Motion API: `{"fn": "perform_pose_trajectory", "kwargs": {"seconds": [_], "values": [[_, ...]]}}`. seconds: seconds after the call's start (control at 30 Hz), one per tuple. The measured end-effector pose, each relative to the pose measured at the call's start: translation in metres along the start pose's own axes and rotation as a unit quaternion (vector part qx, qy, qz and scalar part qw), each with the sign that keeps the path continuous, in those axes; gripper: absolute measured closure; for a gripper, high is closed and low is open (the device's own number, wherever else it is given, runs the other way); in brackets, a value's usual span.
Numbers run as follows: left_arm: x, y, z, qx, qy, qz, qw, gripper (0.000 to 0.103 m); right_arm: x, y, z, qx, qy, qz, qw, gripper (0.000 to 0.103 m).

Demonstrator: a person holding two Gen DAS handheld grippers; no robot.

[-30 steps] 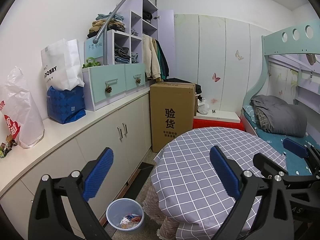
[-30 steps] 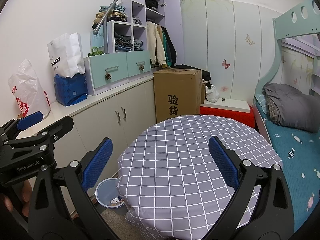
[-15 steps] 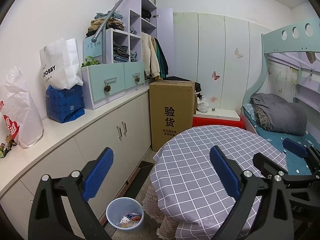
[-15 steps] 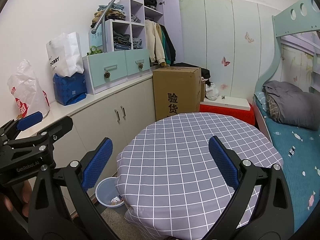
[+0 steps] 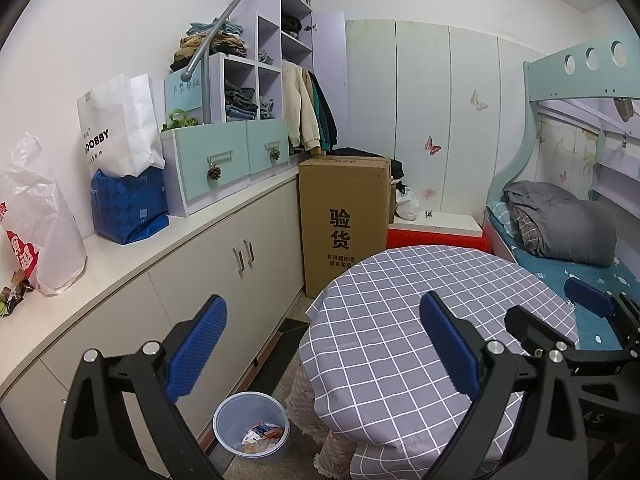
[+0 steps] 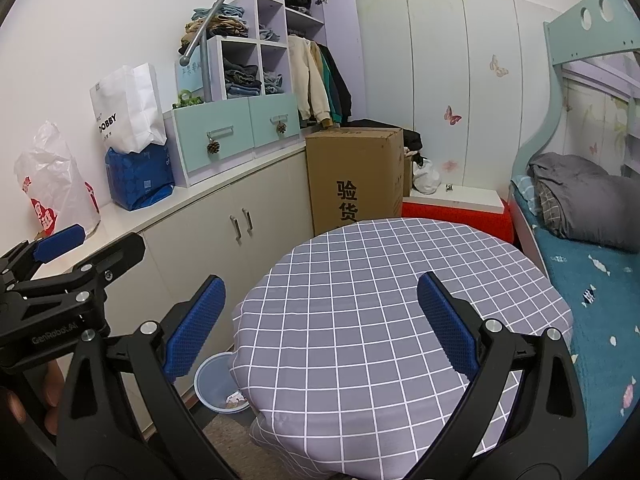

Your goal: Collect trash

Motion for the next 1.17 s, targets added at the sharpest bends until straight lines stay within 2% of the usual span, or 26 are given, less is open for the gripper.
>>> {"fn": "perform_pose_trajectory", "kwargs": {"seconds": [0.6,0.97,1.17], "values": [[-0.021,0.005,0.021,-0.024,-0.017,-0.02,0.9994,0.008,-0.023,0.012,0.033,-0.035,-0.014,-0.018,0.999,0.008],[-0.045,0.005,0.058,-0.036,-0.006,-0.025,0.999,0.008,-0.037,0.018,0.074,-0.06,-0.006,-0.025,0.998,0.008],[-0.075,0.018,0.088,-0.036,0.015,-0.053,0.9979,0.008,-0.053,0.032,0.102,-0.074,0.009,-0.044,0.996,0.008]]}}
Point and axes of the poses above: each gripper's, at about its wrist camera, not at the fingertips, and x roughly against the way its jaws point, z to its right, y to its underside, the point moved 10 cm from there along -x, roughly the way its jaws point, and after that the axes turned 8 degrees about z, right-handed, at the moved point
